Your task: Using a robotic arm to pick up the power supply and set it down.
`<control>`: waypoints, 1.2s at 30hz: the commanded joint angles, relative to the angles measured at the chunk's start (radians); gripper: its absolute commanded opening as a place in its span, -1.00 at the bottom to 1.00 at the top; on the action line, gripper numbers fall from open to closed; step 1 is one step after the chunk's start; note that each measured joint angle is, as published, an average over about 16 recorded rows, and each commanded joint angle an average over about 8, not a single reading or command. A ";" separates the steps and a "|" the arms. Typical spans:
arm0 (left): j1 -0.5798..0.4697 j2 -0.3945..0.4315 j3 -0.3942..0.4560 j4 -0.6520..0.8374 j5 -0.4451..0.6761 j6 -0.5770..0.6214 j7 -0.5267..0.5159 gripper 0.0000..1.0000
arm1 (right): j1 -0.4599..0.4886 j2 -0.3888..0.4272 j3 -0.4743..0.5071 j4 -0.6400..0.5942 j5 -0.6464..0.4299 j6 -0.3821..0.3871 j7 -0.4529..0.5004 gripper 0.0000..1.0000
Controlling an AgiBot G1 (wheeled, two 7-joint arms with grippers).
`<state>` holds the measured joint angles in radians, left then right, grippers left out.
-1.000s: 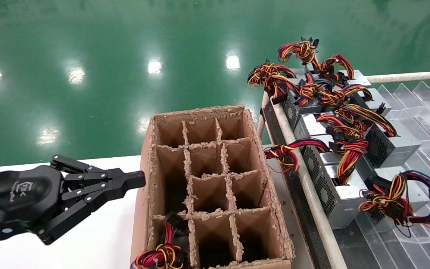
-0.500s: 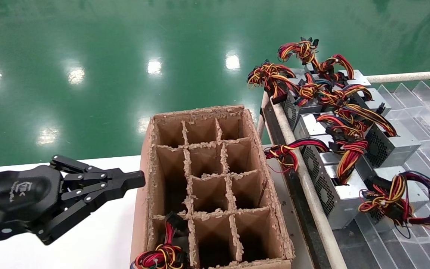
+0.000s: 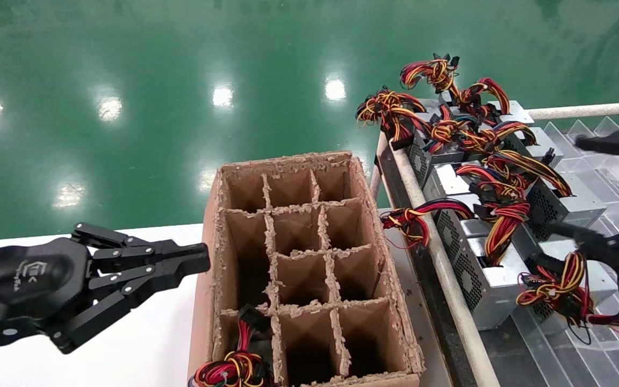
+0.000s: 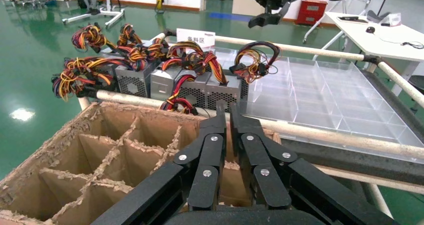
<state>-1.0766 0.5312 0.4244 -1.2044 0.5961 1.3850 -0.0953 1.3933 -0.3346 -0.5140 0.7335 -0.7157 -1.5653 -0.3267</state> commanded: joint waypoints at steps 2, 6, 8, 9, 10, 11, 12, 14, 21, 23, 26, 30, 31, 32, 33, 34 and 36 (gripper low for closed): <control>0.000 0.000 0.000 0.000 0.000 0.000 0.000 1.00 | -0.022 -0.019 0.016 0.039 -0.001 0.005 0.036 1.00; 0.000 0.000 0.000 0.000 0.000 0.000 0.000 1.00 | -0.053 -0.046 0.039 0.091 -0.002 0.011 0.085 1.00; 0.000 0.000 0.000 0.000 0.000 0.000 0.000 1.00 | -0.068 -0.059 0.050 0.117 -0.003 0.015 0.109 1.00; 0.000 0.000 0.000 0.000 0.000 0.000 0.000 1.00 | -0.075 -0.065 0.055 0.130 -0.004 0.016 0.121 1.00; 0.000 0.000 0.000 0.000 0.000 0.000 0.000 1.00 | -0.082 -0.072 0.061 0.142 -0.004 0.018 0.133 1.00; 0.000 0.000 0.000 0.000 0.000 0.000 0.000 1.00 | -0.090 -0.078 0.066 0.155 -0.004 0.020 0.145 1.00; 0.000 0.000 0.000 0.000 0.000 0.000 0.000 1.00 | -0.097 -0.084 0.071 0.168 -0.005 0.021 0.157 1.00; 0.000 0.000 0.000 0.000 0.000 0.000 0.000 1.00 | -0.112 -0.097 0.082 0.194 -0.005 0.024 0.181 1.00; 0.000 0.000 0.000 0.000 0.000 0.000 0.000 1.00 | -0.163 -0.141 0.120 0.281 -0.008 0.036 0.262 1.00; 0.000 0.000 0.000 0.000 0.000 0.000 0.000 1.00 | -0.177 -0.154 0.130 0.306 -0.008 0.039 0.286 1.00; 0.000 0.000 0.000 0.000 0.000 0.000 0.000 1.00 | -0.199 -0.172 0.146 0.343 -0.009 0.043 0.320 1.00; 0.000 0.000 0.000 0.000 0.000 0.000 0.000 1.00 | -0.228 -0.197 0.167 0.393 -0.011 0.050 0.367 1.00; 0.000 0.000 0.000 0.000 0.000 0.000 0.000 1.00 | -0.235 -0.204 0.173 0.405 -0.011 0.051 0.379 1.00; 0.000 0.000 0.000 0.000 0.000 0.000 0.000 1.00 | -0.242 -0.210 0.178 0.418 -0.011 0.053 0.390 1.00; 0.000 0.000 0.000 0.000 0.000 0.000 0.000 1.00 | -0.249 -0.216 0.183 0.431 -0.012 0.054 0.402 1.00; 0.000 0.000 0.000 0.000 0.000 0.000 0.000 1.00 | -0.256 -0.222 0.188 0.443 -0.012 0.056 0.414 1.00; 0.000 0.000 0.000 0.000 0.000 0.000 0.000 1.00 | -0.271 -0.235 0.199 0.468 -0.013 0.059 0.437 1.00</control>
<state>-1.0766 0.5312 0.4244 -1.2044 0.5961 1.3850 -0.0953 1.1232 -0.5690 -0.3154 1.2001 -0.7283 -1.5063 0.1091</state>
